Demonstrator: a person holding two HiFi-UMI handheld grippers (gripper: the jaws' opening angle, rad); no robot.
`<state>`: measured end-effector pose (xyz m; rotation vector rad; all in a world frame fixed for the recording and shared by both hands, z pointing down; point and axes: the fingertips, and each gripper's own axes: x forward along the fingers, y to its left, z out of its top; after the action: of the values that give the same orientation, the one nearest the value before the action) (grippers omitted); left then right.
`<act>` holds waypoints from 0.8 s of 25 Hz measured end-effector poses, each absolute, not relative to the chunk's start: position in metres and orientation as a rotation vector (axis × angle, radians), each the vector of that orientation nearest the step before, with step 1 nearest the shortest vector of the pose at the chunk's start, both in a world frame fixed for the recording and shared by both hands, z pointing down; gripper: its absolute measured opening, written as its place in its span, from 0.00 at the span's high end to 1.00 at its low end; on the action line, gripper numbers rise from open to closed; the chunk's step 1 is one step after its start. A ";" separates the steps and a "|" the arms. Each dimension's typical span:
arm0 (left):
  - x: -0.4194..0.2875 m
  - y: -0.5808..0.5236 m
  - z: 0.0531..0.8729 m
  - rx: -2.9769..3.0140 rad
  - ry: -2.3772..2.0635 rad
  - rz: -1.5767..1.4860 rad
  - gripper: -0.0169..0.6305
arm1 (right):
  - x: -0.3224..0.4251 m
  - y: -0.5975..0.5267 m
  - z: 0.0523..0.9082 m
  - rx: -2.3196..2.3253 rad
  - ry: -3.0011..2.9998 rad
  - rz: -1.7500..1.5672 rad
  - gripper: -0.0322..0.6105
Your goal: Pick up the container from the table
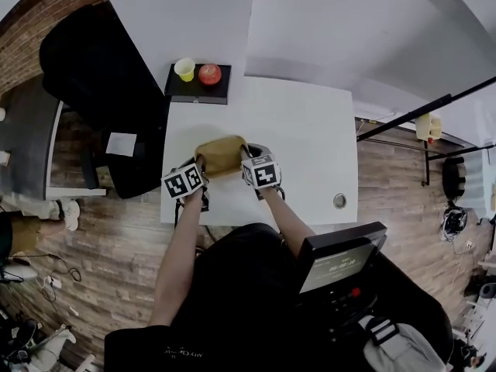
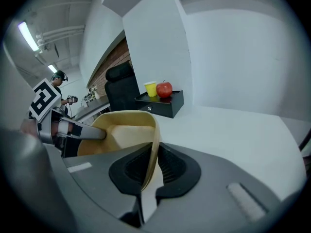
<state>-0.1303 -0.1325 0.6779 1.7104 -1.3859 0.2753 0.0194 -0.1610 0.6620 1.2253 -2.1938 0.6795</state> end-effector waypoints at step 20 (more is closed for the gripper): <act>-0.126 -0.158 0.615 1.835 -1.446 0.184 0.89 | 0.025 -0.183 0.599 1.309 -2.300 0.578 0.90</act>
<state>-0.1262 -0.1580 0.6151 1.8350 -1.4459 0.1844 0.0251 -0.1834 0.5986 1.3088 -2.2997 0.5778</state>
